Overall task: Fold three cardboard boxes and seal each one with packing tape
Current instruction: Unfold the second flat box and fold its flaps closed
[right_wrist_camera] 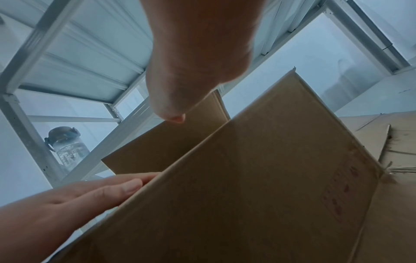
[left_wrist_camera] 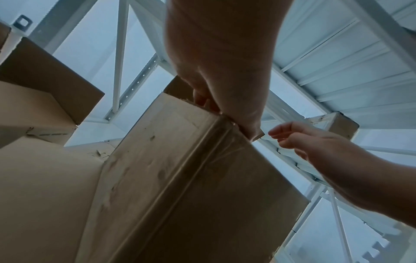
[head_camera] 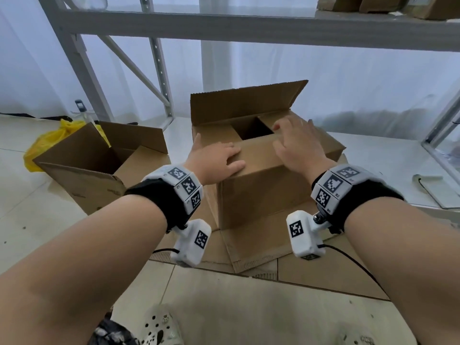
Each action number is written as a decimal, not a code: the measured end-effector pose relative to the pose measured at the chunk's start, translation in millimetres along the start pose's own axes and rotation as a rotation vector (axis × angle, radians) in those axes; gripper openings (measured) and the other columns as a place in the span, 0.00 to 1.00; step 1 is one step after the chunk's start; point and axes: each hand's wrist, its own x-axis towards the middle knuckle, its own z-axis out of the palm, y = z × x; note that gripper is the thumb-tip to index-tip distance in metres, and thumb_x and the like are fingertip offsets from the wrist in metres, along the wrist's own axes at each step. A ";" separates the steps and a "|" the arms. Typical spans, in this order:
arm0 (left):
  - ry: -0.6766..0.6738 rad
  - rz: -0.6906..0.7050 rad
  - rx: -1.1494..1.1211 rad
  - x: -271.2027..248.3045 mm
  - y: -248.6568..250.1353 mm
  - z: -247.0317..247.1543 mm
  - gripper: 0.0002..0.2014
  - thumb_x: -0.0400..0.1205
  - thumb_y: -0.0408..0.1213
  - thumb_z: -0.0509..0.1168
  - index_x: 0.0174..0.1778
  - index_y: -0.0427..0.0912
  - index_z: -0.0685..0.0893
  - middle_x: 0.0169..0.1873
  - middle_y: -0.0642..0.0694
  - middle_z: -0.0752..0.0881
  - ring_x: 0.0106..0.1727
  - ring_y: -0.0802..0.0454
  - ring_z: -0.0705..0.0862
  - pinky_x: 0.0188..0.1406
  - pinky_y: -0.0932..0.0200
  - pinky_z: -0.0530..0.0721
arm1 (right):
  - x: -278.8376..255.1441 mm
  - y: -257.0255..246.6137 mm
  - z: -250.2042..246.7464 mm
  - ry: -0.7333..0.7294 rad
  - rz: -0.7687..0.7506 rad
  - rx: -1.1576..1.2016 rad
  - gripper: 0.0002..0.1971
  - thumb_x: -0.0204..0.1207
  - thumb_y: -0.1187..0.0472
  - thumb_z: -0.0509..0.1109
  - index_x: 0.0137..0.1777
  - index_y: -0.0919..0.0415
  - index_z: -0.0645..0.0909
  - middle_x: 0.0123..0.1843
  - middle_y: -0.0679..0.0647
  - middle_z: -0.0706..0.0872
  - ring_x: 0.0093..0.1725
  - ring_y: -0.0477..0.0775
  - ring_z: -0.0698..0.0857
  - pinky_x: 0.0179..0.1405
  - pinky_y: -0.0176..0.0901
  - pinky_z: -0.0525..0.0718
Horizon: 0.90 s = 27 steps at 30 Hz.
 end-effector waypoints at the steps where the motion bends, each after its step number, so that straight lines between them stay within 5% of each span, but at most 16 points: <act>1: 0.015 0.000 -0.026 -0.7 -0.5 -0.8 0.29 0.85 0.62 0.45 0.81 0.56 0.63 0.81 0.53 0.64 0.82 0.51 0.60 0.77 0.35 0.35 | 1.7 2.0 1.6 -0.061 0.009 -0.041 0.20 0.84 0.52 0.53 0.75 0.50 0.68 0.79 0.55 0.67 0.80 0.60 0.62 0.81 0.63 0.45; 5: 0.074 0.015 0.052 0.7 -7.0 -6.8 0.28 0.83 0.64 0.49 0.76 0.57 0.70 0.76 0.49 0.69 0.79 0.46 0.61 0.77 0.37 0.44 | 6.9 12.0 9.7 -0.493 0.095 -0.131 0.29 0.83 0.35 0.44 0.83 0.39 0.53 0.86 0.48 0.51 0.85 0.58 0.49 0.78 0.73 0.41; 8: 0.225 -0.010 0.107 9.5 -13.2 -12.6 0.31 0.79 0.64 0.57 0.77 0.56 0.66 0.81 0.46 0.56 0.83 0.43 0.48 0.79 0.39 0.37 | 14.4 13.9 4.3 -0.519 0.116 -0.109 0.30 0.81 0.32 0.49 0.82 0.38 0.55 0.86 0.47 0.54 0.84 0.61 0.54 0.78 0.72 0.48; 11: 0.330 -0.065 0.154 27.1 -20.9 -23.4 0.44 0.75 0.65 0.64 0.83 0.56 0.50 0.83 0.43 0.36 0.83 0.40 0.32 0.75 0.40 0.27 | 24.2 9.5 -0.9 -0.553 0.115 -0.124 0.32 0.80 0.33 0.56 0.82 0.41 0.60 0.83 0.51 0.63 0.81 0.61 0.63 0.78 0.69 0.57; 14: 0.325 -0.170 0.167 43.3 -26.0 -32.4 0.51 0.76 0.64 0.65 0.83 0.54 0.36 0.82 0.39 0.31 0.82 0.37 0.32 0.77 0.37 0.32 | 31.0 5.4 -4.3 -0.582 0.082 -0.118 0.32 0.80 0.37 0.59 0.82 0.48 0.63 0.80 0.55 0.70 0.77 0.60 0.70 0.77 0.56 0.65; 17: 0.347 -0.212 0.122 49.2 -24.2 -38.9 0.47 0.81 0.56 0.64 0.84 0.48 0.38 0.84 0.37 0.48 0.84 0.36 0.48 0.80 0.38 0.49 | 32.1 4.1 -6.2 -0.584 0.073 -0.124 0.31 0.81 0.38 0.59 0.81 0.50 0.64 0.79 0.55 0.71 0.76 0.60 0.71 0.76 0.52 0.67; 21: 0.413 -0.202 0.271 50.0 -25.3 -41.3 0.24 0.86 0.41 0.58 0.79 0.44 0.62 0.66 0.39 0.79 0.69 0.37 0.72 0.67 0.41 0.67 | 28.8 10.5 0.3 -0.550 0.081 -0.080 0.32 0.81 0.37 0.59 0.82 0.47 0.63 0.80 0.54 0.70 0.78 0.59 0.69 0.77 0.54 0.66; 24: 0.318 -0.126 0.353 47.8 -29.9 -31.3 0.16 0.87 0.34 0.53 0.67 0.51 0.78 0.57 0.44 0.85 0.61 0.41 0.76 0.61 0.46 0.69 | 18.9 19.4 8.6 -0.483 0.107 -0.063 0.32 0.78 0.31 0.54 0.81 0.39 0.62 0.83 0.50 0.63 0.81 0.61 0.61 0.80 0.63 0.57; 27: 0.206 -0.073 0.110 47.5 -34.1 -13.1 0.17 0.89 0.39 0.52 0.70 0.52 0.80 0.64 0.44 0.83 0.64 0.42 0.79 0.63 0.48 0.75 | 10.7 23.4 16.0 -0.432 0.122 -0.050 0.31 0.79 0.30 0.50 0.81 0.35 0.58 0.85 0.47 0.57 0.83 0.59 0.53 0.81 0.65 0.44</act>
